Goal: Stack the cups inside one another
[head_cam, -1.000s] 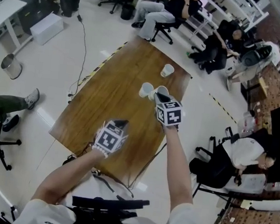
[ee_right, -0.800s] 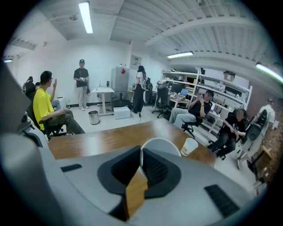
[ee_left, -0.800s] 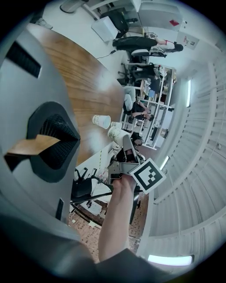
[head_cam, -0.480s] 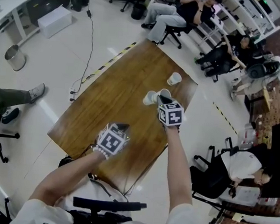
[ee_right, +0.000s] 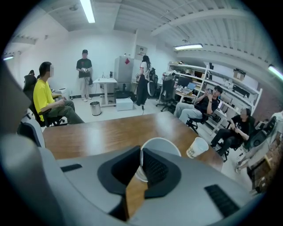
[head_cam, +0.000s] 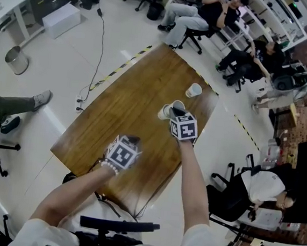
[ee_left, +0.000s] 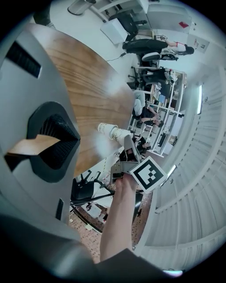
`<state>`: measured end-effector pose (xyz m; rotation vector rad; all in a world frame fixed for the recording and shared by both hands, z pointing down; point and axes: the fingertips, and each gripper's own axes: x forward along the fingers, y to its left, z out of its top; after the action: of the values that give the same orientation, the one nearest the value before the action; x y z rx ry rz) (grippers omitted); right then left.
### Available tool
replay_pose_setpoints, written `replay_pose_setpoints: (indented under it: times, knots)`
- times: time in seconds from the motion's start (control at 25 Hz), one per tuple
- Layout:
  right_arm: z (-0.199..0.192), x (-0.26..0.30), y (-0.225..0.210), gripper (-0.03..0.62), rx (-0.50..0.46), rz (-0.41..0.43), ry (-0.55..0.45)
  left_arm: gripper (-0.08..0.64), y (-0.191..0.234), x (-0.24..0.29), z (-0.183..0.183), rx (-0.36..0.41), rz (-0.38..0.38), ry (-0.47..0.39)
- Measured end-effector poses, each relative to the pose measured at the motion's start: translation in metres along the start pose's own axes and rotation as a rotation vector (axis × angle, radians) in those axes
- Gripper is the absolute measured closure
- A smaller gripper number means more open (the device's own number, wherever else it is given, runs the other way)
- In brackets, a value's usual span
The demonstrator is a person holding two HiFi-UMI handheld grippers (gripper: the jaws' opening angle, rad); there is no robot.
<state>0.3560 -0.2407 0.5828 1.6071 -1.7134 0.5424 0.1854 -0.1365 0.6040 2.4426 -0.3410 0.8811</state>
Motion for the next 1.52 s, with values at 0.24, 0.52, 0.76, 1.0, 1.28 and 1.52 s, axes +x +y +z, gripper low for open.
replay_pose_setpoints:
  times: [0.24, 0.52, 0.76, 1.0, 1.28, 1.52]
  knots:
    - [-0.012, 0.014, 0.001, 0.566, -0.029, 0.004, 0.035, 0.561, 0.001, 0.001, -0.002, -0.03, -0.009, -0.001]
    - [-0.021, 0.03, 0.005, 0.566, -0.07, 0.012, 0.058, 0.561, 0.006, 0.001, -0.009, -0.05, -0.002, 0.006]
    - [-0.031, 0.041, 0.007, 0.563, -0.089, 0.014, 0.086, 0.561, 0.009, -0.002, -0.016, -0.074, 0.004, 0.012]
    - [-0.04, 0.052, 0.011, 0.558, -0.119, 0.011, 0.109, 0.561, 0.016, -0.006, -0.021, -0.083, 0.025, 0.009]
    - [-0.047, 0.058, 0.011, 0.533, -0.127, -0.008, 0.119, 0.561, 0.021, -0.012, -0.028, -0.117, 0.042, 0.013]
    - [-0.037, 0.05, 0.012, 0.481, -0.122, -0.036, 0.082, 0.561, 0.029, -0.022, -0.028, -0.119, 0.061, -0.009]
